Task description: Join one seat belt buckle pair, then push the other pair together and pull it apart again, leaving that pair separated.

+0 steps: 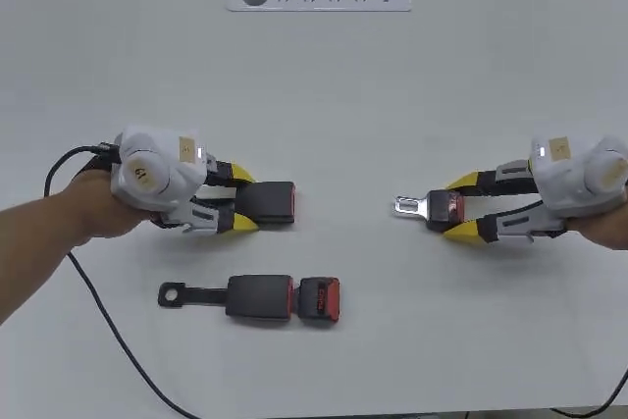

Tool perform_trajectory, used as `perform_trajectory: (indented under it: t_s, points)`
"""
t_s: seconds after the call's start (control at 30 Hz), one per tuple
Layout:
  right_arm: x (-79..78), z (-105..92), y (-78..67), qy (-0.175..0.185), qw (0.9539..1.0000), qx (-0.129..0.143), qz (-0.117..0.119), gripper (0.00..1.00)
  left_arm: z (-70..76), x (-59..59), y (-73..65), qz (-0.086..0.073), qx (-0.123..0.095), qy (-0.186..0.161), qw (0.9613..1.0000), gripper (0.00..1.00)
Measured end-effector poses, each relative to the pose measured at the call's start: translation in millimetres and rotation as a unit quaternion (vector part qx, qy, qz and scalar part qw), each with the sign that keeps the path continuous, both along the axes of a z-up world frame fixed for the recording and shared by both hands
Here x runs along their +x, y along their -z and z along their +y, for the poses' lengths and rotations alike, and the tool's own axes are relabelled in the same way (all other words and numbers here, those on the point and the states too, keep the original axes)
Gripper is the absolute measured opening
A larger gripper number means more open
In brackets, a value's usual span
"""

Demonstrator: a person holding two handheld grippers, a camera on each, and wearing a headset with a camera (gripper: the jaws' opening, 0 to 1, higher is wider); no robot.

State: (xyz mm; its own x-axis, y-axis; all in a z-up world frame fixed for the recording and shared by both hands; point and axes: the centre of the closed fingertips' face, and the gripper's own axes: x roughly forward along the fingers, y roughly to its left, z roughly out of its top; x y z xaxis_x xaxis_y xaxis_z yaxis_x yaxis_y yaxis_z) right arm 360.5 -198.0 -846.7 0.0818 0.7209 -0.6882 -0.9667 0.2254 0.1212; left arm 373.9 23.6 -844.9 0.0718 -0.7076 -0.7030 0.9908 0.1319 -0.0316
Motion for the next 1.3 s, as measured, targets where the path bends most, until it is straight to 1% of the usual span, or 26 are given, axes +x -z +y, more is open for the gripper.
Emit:
perform_trajectory:
  t_s: [0.13,0.37,0.57,0.63,0.7,0.87,0.93,1.03,1.07,1.13,1.17,1.3]
  points:
    - [0.1,3.8,-1.5,0.01,0.9998,0.014,0.001,0.34,-0.5,0.5,0.6,0.001,0.0,0.002,1.0,0.33]
    - [0.7,14.8,-2.4,0.005,0.9997,0.024,0.0,0.34,-1.0,1.0,0.9,0.002,-0.002,-0.002,1.0,0.33]
    - [1.7,33.0,-3.2,0.002,0.9993,0.036,-0.004,0.34,-0.7,0.6,1.2,0.003,-0.004,-0.008,1.0,0.33]
    - [1.1,38.9,-3.3,0.001,0.9991,0.042,-0.001,0.34,-0.2,0.4,1.4,0.004,-0.002,-0.007,1.0,0.33]
    - [1.7,45.5,-3.8,-0.003,0.999,0.045,-0.005,0.34,0.1,0.2,1.3,0.005,-0.002,-0.006,1.0,0.33]
    - [-1.3,60.0,-3.6,-0.012,0.9986,0.051,-0.007,0.34,0.7,0.0,1.3,0.004,-0.002,-0.006,1.0,0.33]
    - [-1.7,64.2,-2.6,-0.009,0.9986,0.052,-0.006,0.34,1.0,0.0,1.4,0.006,-0.004,-0.009,0.9999,0.33]
    - [-3.3,75.1,-1.4,-0.011,0.9983,0.057,-0.007,0.34,1.2,-0.2,1.4,0.005,-0.004,-0.007,1.0,0.33]
    - [-4.1,79.9,-2.1,-0.015,0.9979,0.062,-0.01,0.34,1.2,-0.3,1.3,0.006,-0.004,-0.008,0.9999,0.33]
    - [-6.8,86.2,-1.2,-0.016,0.9978,0.063,-0.006,0.34,1.4,-0.6,1.4,0.006,-0.003,-0.007,1.0,0.33]
    - [-5.3,89.1,-2.0,-0.017,0.9976,0.067,-0.01,0.34,1.4,-0.6,1.4,0.006,-0.002,-0.005,1.0,0.33]
    - [-7.5,98.6,-3.1,-0.025,0.9971,0.072,-0.007,0.34,1.3,-1.2,1.5,0.007,0.001,0.0,1.0,0.33]
